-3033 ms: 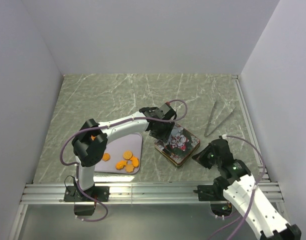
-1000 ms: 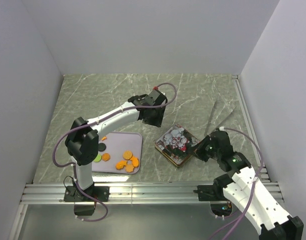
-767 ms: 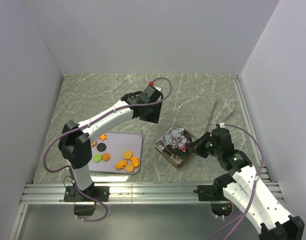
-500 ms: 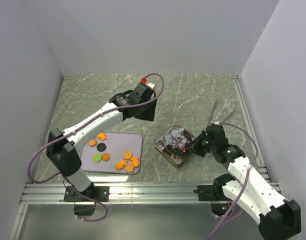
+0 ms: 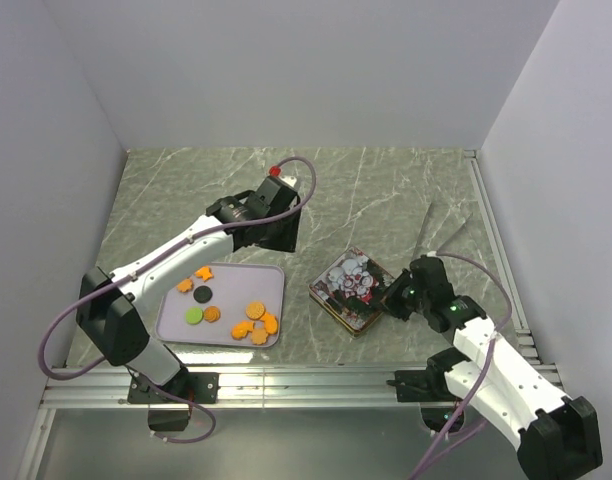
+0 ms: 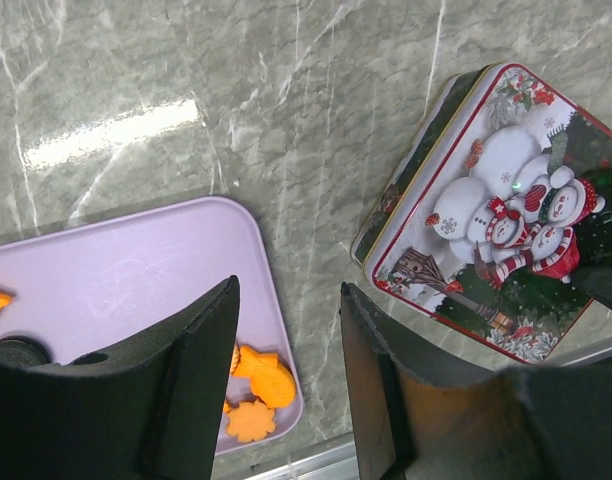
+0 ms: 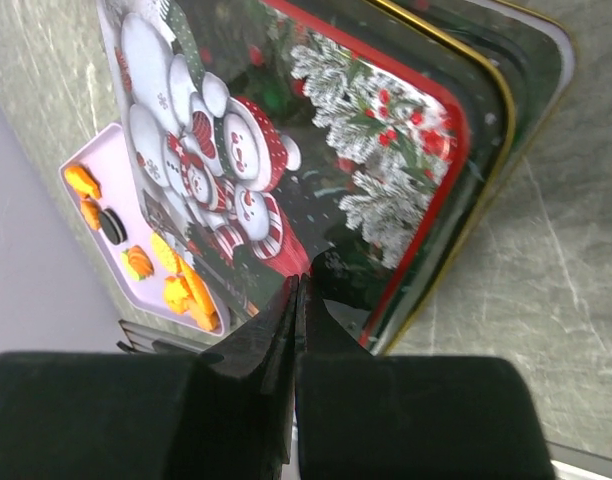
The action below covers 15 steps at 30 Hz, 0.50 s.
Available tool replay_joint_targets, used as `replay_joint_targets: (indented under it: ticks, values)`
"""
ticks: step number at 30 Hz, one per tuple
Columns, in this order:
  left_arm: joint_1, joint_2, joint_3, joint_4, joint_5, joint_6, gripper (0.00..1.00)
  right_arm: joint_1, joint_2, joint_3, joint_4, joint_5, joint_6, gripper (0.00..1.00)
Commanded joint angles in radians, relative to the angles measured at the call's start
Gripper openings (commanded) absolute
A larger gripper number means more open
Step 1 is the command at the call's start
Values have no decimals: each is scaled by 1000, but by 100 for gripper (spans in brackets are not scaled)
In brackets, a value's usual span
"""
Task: Pack the cookies
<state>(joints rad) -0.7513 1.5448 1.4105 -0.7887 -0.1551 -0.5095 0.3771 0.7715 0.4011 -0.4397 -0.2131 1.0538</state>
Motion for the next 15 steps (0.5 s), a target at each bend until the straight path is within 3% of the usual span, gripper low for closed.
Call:
replay_joint_targets:
  ticks: [1, 7, 10, 15]
  values:
    - [6, -52, 4, 11, -23, -3, 50, 5, -40, 24, -59, 40, -9, 0]
    - [18, -113, 5, 9, -64, 3, 51, 8, -89, 186, -149, 55, -46, 0]
    - [27, -172, -10, 14, -87, 3, 51, 8, -95, 264, -156, 40, -83, 12]
    - [40, -293, -56, 31, -179, 0, 53, 6, -77, 404, -156, 11, -167, 46]
